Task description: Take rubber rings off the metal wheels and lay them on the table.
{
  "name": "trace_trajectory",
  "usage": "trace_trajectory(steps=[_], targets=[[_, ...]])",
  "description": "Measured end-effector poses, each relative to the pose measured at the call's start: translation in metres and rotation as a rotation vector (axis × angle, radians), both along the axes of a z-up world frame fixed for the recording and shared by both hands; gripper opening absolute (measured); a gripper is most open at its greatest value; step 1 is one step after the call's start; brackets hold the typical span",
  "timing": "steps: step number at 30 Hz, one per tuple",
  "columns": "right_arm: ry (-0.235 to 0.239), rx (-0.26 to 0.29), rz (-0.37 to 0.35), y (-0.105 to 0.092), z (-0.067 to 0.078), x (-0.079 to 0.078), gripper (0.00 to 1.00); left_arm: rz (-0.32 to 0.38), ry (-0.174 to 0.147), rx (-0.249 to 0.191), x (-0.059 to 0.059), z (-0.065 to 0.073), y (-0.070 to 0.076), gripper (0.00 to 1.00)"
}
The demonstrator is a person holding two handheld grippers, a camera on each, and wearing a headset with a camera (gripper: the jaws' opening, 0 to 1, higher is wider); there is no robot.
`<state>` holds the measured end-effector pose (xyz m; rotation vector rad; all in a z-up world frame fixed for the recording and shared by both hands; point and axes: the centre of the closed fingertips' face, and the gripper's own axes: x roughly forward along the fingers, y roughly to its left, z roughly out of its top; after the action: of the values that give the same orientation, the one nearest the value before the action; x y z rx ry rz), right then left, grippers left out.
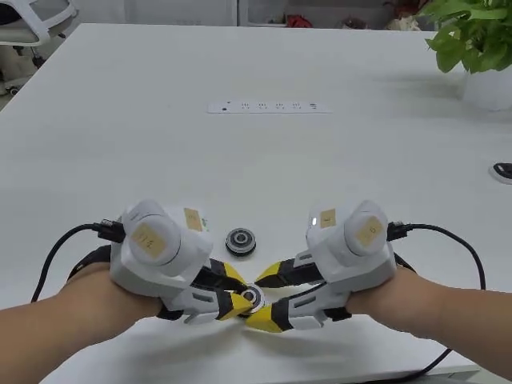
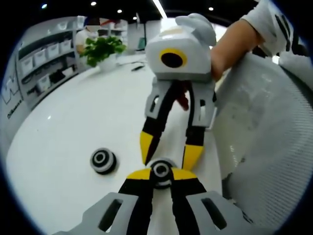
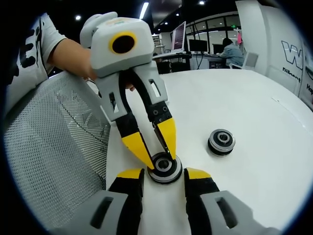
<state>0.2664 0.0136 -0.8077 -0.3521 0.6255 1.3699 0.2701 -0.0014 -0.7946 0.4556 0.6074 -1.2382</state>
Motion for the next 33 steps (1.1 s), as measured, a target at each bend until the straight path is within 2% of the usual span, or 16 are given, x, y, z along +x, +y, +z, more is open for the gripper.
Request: trace_trajectory(steps=[15, 33], targets=[[-0.036, -0.029, 0.036, -0.004, 0.000, 0.000, 0.23, -0.005, -0.020, 0.005, 0.000, 0.000, 0.000, 0.14], [-0.015, -0.040, 0.038, -0.011, -0.001, -0.001, 0.19, -0.004, -0.025, 0.000, -0.001, 0.000, 0.000, 0.14]])
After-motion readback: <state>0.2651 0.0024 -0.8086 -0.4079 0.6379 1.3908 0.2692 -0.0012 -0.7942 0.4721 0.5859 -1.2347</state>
